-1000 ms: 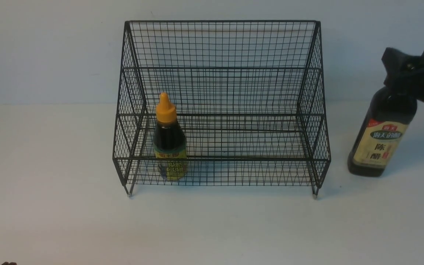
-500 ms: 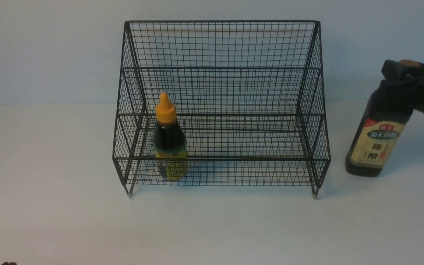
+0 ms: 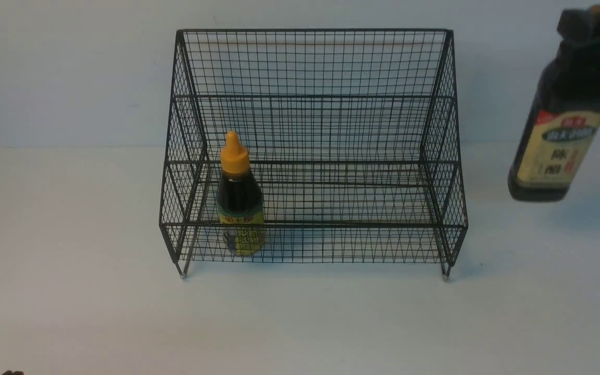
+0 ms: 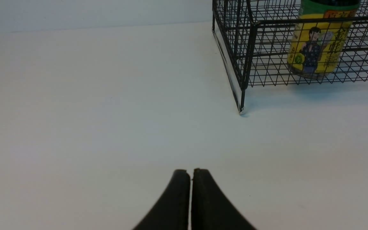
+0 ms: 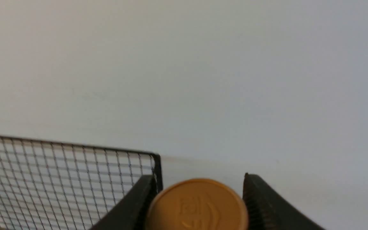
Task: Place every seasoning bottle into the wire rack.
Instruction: Use the right arm to put the condiment bottle back on the shelf
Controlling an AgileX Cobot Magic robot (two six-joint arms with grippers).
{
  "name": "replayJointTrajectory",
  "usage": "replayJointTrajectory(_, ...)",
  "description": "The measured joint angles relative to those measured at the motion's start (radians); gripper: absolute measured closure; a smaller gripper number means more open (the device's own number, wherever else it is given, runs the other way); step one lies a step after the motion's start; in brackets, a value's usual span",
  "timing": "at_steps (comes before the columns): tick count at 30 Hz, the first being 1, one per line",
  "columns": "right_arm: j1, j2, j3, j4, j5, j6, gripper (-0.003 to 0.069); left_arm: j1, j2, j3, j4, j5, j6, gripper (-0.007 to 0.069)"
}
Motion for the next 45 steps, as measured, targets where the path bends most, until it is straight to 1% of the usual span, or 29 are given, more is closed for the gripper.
replayJointTrajectory(2, 0.032, -0.004, -0.048, 0.0, 0.036, 0.0, 0.0338, 0.0, 0.0, 0.0, 0.0, 0.0, 0.0, 0.0629)
replayJointTrajectory(3, 0.032, -0.004, -0.053, 0.0, 0.036, 0.0, 0.0338, 0.0, 0.0, 0.0, 0.0, 0.0, 0.0, 0.0629)
replayJointTrajectory(5, 0.075, -0.005, -0.119, 0.006, 0.086, 0.003, 0.0338, 0.0, 0.0, 0.0, 0.0, 0.0, 0.0, 0.0629)
replayJointTrajectory(7, 0.099, -0.005, -0.153, 0.009, 0.099, 0.011, 0.0338, 0.0, 0.0, 0.0, 0.0, 0.0, 0.0, 0.0629)
replayJointTrajectory(13, 0.177, 0.002, -0.244, 0.027, 0.07, 0.027, 0.0338, 0.0, 0.0, 0.0, 0.0, 0.0, 0.0, 0.0629)
replayJointTrajectory(16, 0.194, 0.038, -0.281, 0.049, 0.048, 0.071, 0.0338, 0.0, 0.0, 0.0, 0.0, 0.0, 0.0, 0.0629)
replayJointTrajectory(18, 0.198, 0.052, -0.287, 0.051, 0.042, 0.081, 0.0338, 0.0, 0.0, 0.0, 0.0, 0.0, 0.0, 0.0629)
replayJointTrajectory(23, 0.216, 0.176, -0.295, 0.058, 0.029, 0.14, 0.0339, 0.0, 0.0, 0.0, 0.0, 0.0, 0.0, 0.0629)
replayJointTrajectory(33, 0.215, 0.265, -0.304, 0.064, -0.051, 0.148, 0.0339, 0.0, 0.0, 0.0, 0.0, 0.0, 0.0, 0.0629)
replayJointTrajectory(38, 0.212, 0.28, -0.303, 0.068, -0.031, 0.146, 0.0339, 0.0, 0.0, 0.0, 0.0, 0.0, 0.0, 0.0629)
replayJointTrajectory(43, 0.19, 0.291, -0.303, 0.102, 0.0, 0.146, 0.0339, 0.0, 0.0, 0.0, 0.0, 0.0, 0.0, 0.0629)
replayJointTrajectory(45, 0.188, 0.297, -0.303, 0.1, 0.06, 0.143, 0.0339, 0.0, 0.0, 0.0, 0.0, 0.0, 0.0, 0.0629)
